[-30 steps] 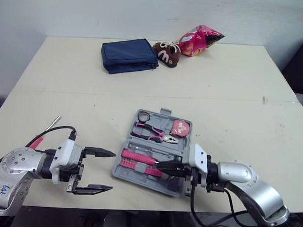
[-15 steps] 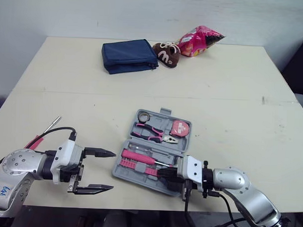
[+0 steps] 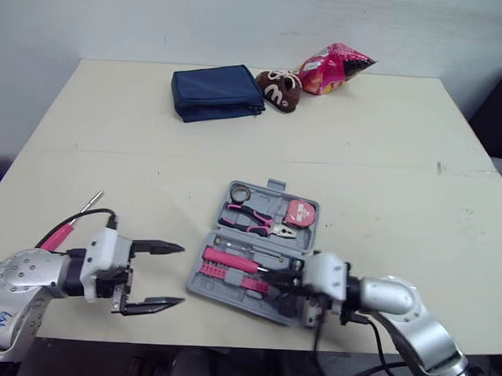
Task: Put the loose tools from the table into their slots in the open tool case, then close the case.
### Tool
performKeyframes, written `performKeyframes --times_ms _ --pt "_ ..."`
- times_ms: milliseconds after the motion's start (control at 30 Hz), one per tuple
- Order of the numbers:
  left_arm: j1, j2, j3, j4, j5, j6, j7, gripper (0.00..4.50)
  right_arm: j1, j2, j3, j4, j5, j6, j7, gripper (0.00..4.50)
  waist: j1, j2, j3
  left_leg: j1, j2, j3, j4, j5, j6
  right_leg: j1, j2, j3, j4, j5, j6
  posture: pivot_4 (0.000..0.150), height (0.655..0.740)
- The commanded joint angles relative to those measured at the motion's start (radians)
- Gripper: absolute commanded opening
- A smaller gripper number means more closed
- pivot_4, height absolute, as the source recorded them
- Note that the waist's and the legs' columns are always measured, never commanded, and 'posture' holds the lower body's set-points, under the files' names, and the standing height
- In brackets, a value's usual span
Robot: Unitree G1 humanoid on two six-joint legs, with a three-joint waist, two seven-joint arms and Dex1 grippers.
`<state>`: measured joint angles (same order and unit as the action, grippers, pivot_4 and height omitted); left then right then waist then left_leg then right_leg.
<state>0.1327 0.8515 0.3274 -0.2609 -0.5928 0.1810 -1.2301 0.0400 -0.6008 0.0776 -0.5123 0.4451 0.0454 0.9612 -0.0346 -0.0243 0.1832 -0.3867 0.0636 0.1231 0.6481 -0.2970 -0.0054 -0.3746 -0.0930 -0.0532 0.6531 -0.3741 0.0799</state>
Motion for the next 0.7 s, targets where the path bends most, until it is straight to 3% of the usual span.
performKeyframes --times_ms 33,100,267,300,500,700 --pt "0.015 0.003 0.132 0.121 0.032 -0.065 0.033 4.5 0.087 -0.109 -0.21 -0.013 0.117 0.014 0.077 0.66 0.006 -0.001 0.0 0.0 0.0 0.0 0.0 0.0 0.001 0.001 0.0 0.0 0.0 0.0 0.0 0.15 0.74" --pt "0.009 0.003 0.21 0.225 0.05 -0.103 0.068 4.5 0.135 -0.152 -0.321 0.051 0.107 -0.041 0.114 1.47 0.007 -0.002 -0.001 0.001 0.0 0.0 0.0 -0.001 0.001 0.001 0.0 0.0 -0.001 0.0 0.0 0.15 0.74" --pt "0.02 0.064 0.382 0.546 0.099 -0.216 0.098 4.5 0.202 -0.212 -0.588 0.329 0.032 -0.216 0.161 4.1 0.004 -0.002 -0.001 0.001 0.0 0.001 0.0 -0.001 0.002 0.001 0.0 -0.001 -0.001 0.0 0.0 0.15 0.74" --pt "0.015 0.08 0.408 0.619 0.109 -0.243 0.106 4.5 0.208 -0.218 -0.627 0.392 0.021 -0.249 0.165 4.43 0.004 -0.002 0.0 0.001 0.0 0.001 0.0 -0.001 0.002 0.001 0.0 0.0 0.0 0.0 0.0 0.15 0.74" --pt "-0.003 0.187 0.51 1.011 0.153 -0.385 0.191 4.5 0.27 -0.275 -0.795 0.771 -0.024 -0.441 0.23 4.43 0.004 -0.003 0.0 0.002 0.0 0.002 -0.001 -0.001 0.001 0.0 0.0 0.0 -0.001 0.0 0.0 0.15 0.74" --pt "0.029 0.232 0.552 1.208 0.148 -0.46 0.227 4.5 0.292 -0.323 -0.877 1.018 -0.033 -0.56 0.231 4.43 0.001 -0.003 0.0 0.004 0.0 0.004 -0.001 -0.001 0.001 0.001 -0.001 0.001 0.001 0.0 0.0 0.15 0.74"
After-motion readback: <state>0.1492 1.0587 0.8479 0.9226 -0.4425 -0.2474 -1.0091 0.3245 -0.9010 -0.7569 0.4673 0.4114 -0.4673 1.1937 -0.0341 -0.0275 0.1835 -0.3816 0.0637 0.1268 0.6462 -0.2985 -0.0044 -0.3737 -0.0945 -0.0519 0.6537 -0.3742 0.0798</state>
